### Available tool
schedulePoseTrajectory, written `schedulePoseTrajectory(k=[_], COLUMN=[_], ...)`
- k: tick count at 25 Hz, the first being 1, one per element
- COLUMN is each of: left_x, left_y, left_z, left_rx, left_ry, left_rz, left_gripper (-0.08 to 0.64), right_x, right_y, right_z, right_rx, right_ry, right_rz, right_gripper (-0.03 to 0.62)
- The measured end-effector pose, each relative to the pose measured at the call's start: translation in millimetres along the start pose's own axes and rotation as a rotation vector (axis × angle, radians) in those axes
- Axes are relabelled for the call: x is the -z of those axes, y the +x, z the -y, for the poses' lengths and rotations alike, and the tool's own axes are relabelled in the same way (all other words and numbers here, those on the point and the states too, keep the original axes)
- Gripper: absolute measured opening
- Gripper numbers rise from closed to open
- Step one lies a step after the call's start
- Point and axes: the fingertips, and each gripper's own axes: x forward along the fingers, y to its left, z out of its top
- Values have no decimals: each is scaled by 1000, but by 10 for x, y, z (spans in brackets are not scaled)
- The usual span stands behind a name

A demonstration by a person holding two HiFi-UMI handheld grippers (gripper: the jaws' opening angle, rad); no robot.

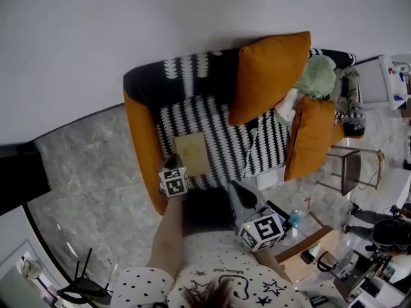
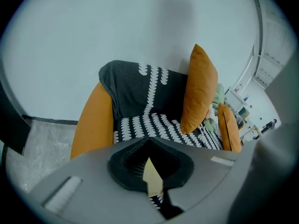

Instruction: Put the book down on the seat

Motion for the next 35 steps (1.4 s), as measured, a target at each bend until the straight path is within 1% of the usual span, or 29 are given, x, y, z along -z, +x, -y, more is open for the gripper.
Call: schedulePoseTrajectory(k=[2, 4, 8, 10, 14, 18, 25, 30, 35], left_x=[-47, -106, -251, -292, -357, -441, -503, -547, -570], left_y=[-52, -114, -262, -333, -439, -507, -648, -763, -798], left_z=[56, 98, 218, 264, 254, 235, 284, 316, 402], left_rx=[12, 18, 46, 54, 42, 33, 41, 38, 46], left_ry=[10, 42, 113, 136, 135, 134, 140, 120, 151], left_rz=[9, 21, 55, 65, 84, 110, 140, 166, 174], left_gripper=[-6, -6, -6, -6, -6, -6, -6, -6, -6], right_x=[-1, 6, -37, -82, -144, -136, -142, -180, -225], right_y=[9, 24, 77, 95, 97, 88, 61, 81, 152], right_z=[11, 2, -59, -94, -145, -159, -147, -162, -194], right_rx=[-5, -16, -41, -58, -84, -92, -102, -122, -160], right_ry=[4, 2, -43, -53, -67, -92, -141, -170, -190], right_rz=[2, 3, 14, 27, 46, 45, 39, 36, 38], right_gripper=[-2, -2, -2, -2, -2, -2, -1, -2, -2])
